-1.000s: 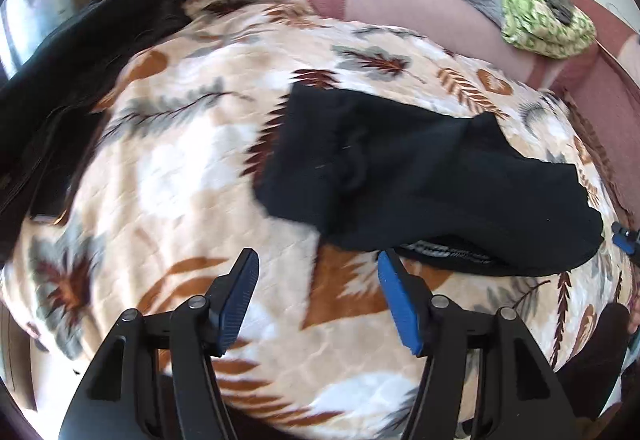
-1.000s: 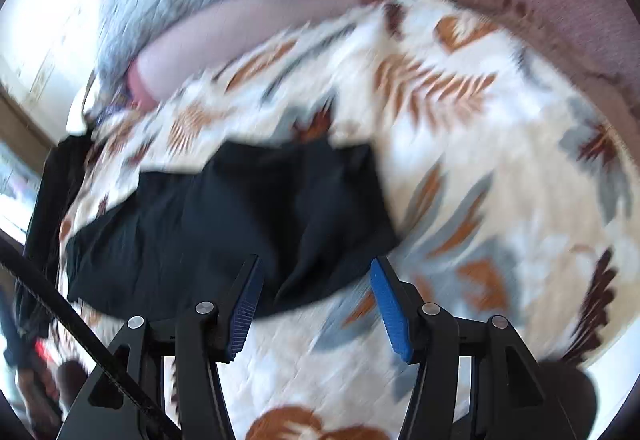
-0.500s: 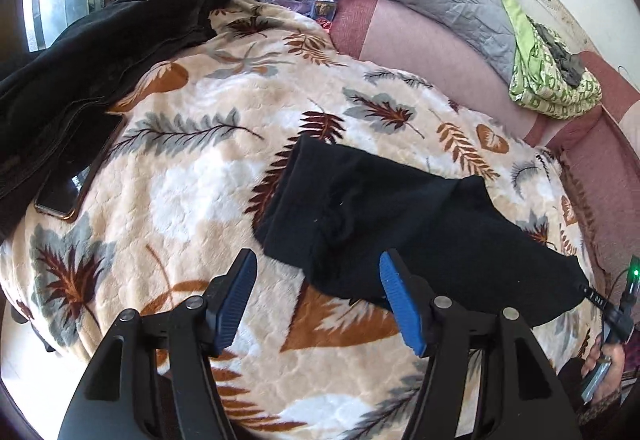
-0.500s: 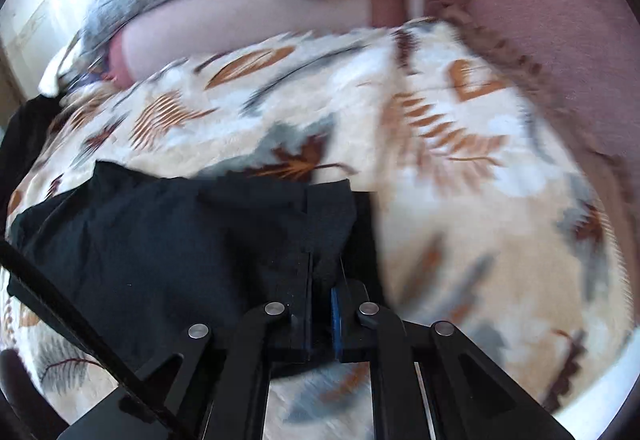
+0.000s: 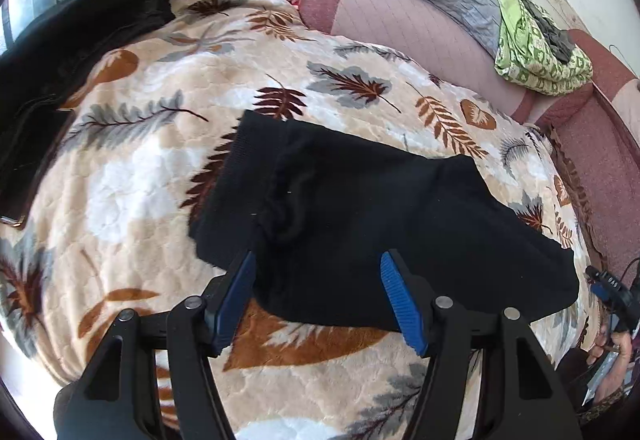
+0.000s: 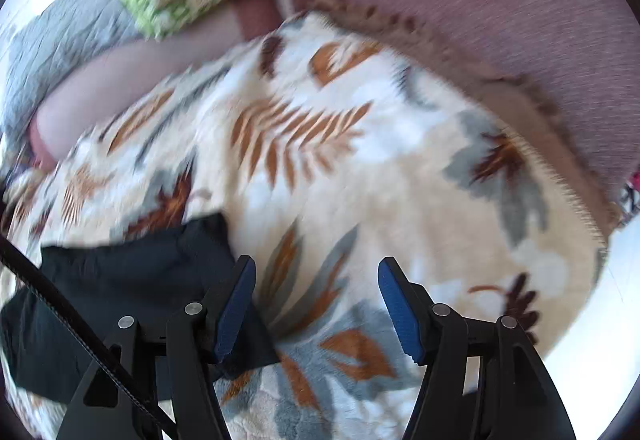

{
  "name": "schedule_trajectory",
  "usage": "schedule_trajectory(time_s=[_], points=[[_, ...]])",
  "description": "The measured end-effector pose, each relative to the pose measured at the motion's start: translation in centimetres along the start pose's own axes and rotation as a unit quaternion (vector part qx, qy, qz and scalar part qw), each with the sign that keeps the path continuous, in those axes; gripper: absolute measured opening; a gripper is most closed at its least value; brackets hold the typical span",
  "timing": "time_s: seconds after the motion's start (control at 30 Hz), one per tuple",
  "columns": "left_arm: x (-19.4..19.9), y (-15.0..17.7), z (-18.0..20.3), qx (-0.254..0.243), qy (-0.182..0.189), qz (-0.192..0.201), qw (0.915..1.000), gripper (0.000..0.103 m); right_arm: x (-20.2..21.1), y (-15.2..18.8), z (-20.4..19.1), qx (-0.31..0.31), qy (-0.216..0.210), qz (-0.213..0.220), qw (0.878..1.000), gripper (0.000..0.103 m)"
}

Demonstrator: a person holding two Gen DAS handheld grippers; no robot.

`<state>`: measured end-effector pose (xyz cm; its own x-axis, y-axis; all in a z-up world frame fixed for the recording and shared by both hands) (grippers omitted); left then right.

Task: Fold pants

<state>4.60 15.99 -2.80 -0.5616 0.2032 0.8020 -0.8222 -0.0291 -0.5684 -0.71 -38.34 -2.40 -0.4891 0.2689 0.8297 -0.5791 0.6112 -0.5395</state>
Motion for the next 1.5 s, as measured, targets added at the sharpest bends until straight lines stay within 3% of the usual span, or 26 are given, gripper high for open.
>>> schedule_trajectory(time_s=[0.1, 0.2, 0.3, 0.37, 0.4, 0.43, 0.47, 0.53, 0.6, 0.67, 0.8, 0.83, 0.9, 0.97, 1.07, 1.17, 1.27, 1.3, 1.37, 1.4, 1.43, 1.5], points=[[-2.0, 0.3, 0.1, 0.004, 0.002, -0.015, 0.9999, 0.064, 1.6, -0.7, -2.0, 0.001, -0.036, 0.01, 0.999, 0.068], [-3.4, 1.0, 0.0, 0.003, -0.021, -0.03, 0.9993, 0.064, 1.7, 0.1, -7.4, 0.047, -0.136, -0.027, 0.989, 0.068], [-3.7, 1.6, 0.1, -0.011, -0.031, -0.021, 0.9992, 0.064, 0.3, 2.1, -14.9, 0.119, -0.219, -0.087, 0.965, 0.068], [-3.6, 1.9, 0.5, -0.032, -0.04, -0.012, 0.9986, 0.064, -0.4, 3.6, -19.6, 0.171, -0.241, -0.098, 0.95, 0.068], [-3.6, 2.1, 0.7, -0.04, -0.043, -0.007, 0.9983, 0.064, -0.9, 4.3, -22.1, 0.203, -0.244, -0.1, 0.943, 0.065], [-3.6, 2.2, 0.6, -0.043, -0.043, -0.003, 0.9981, 0.064, -1.5, 4.8, -24.4, 0.226, -0.249, -0.107, 0.936, 0.051], [-3.6, 2.3, 0.6, -0.044, -0.041, 0.003, 0.9982, 0.064, -2.4, 5.3, -26.9, 0.239, -0.266, -0.13, 0.925, 0.045], [-3.6, 2.4, 0.3, -0.039, -0.033, 0.01, 0.9986, 0.064, -4.4, 6.1, -30.4, 0.237, -0.29, -0.18, 0.909, 0.043], [-3.4, 2.5, 0.0, -0.029, -0.021, 0.021, 0.9991, 0.065, -6.6, 7.0, -32.6, 0.234, -0.286, -0.209, 0.905, 0.043], [-3.1, 2.7, -0.3, -0.026, -0.007, 0.035, 0.999, 0.065, -9.3, 7.3, -34.7, 0.236, -0.253, -0.222, 0.911, 0.042], [-0.5, 2.9, -1.6, 0.005, 0.022, 0.092, 0.9955, 0.065, -11.2, 5.9, -37.4, 0.279, -0.158, -0.175, 0.931, 0.043], [0.4, 2.9, -1.9, 0.013, 0.018, 0.11, 0.9936, 0.065, -10.8, 5.6, -37.9, 0.294, -0.126, -0.152, 0.935, 0.047], [2.2, 2.9, -2.9, 0.025, -0.031, 0.147, 0.9883, 0.065, -8.4, 4.9, -39.0, 0.321, -0.117, -0.108, 0.934, 0.048], [3.2, 2.9, -4.1, 0.041, -0.063, 0.168, 0.983, 0.066, -5.2, 5.2, -40.0, 0.334, -0.157, -0.103, 0.924, 0.05], [3.2, 3.4, -6.6, 0.101, -0.11, 0.163, 0.9753, 0.068, -1.6, 7.5, -42.4, 0.358, -0.221, -0.138, 0.897, 0.064], [3.3, 4.3, -9.4, 0.158, -0.147, 0.144, 0.9657, 0.068, 0.9, 11.2, -45.4, 0.384, -0.264, -0.193, 0.863, 0.067], [4.6, 5.4, -12.5, 0.224, -0.181, 0.15, 0.9456, 0.069, 2.6, 15.0, -47.5, 0.403, -0.287, -0.227, 0.839, 0.067], [5.1, 5.8, -13.4, 0.243, -0.189, 0.156, 0.9384, 0.074, 3.3, 16.4, -48.2, 0.407, -0.295, -0.24, 0.831, 0.067], [6.1, 6.6, -14.7, 0.278, -0.197, 0.174, 0.924, 0.08, 4.3, 19.1, -49.2, 0.42, -0.296, -0.249, 0.821, 0.067], [6.4, 6.9, -15.1, 0.29, -0.196, 0.182, 0.9187, 0.081, 4.5, 20.1, -49.6, 0.427, -0.293, -0.247, 0.819, 0.072], [6.6, 7.0, -15.1, 0.294, -0.196, 0.186, 0.9168, 0.081, 4.7, 21.1, -49.9, 0.438, -0.285, -0.24, 0.818, 0.08], [6.6, 7.1, -15.4, 0.294, -0.202, 0.187, 0.9153, 0.081, 5.1, 23.4, -50.5, 0.463, -0.256, -0.211, 0.822, 0.084]])
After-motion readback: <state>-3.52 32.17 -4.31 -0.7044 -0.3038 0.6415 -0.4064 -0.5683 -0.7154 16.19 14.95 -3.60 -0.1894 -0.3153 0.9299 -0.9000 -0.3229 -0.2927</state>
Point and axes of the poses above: each gripper's, at about its wrist camera, not at the fingertips, and x roughly against the way its jaws point, z to its right, y to its underside, the point moved 2 cm from there along -x, roughly the way its jaws point, and after that the axes turned 8 degrees about -x, right-handed, at the moved point
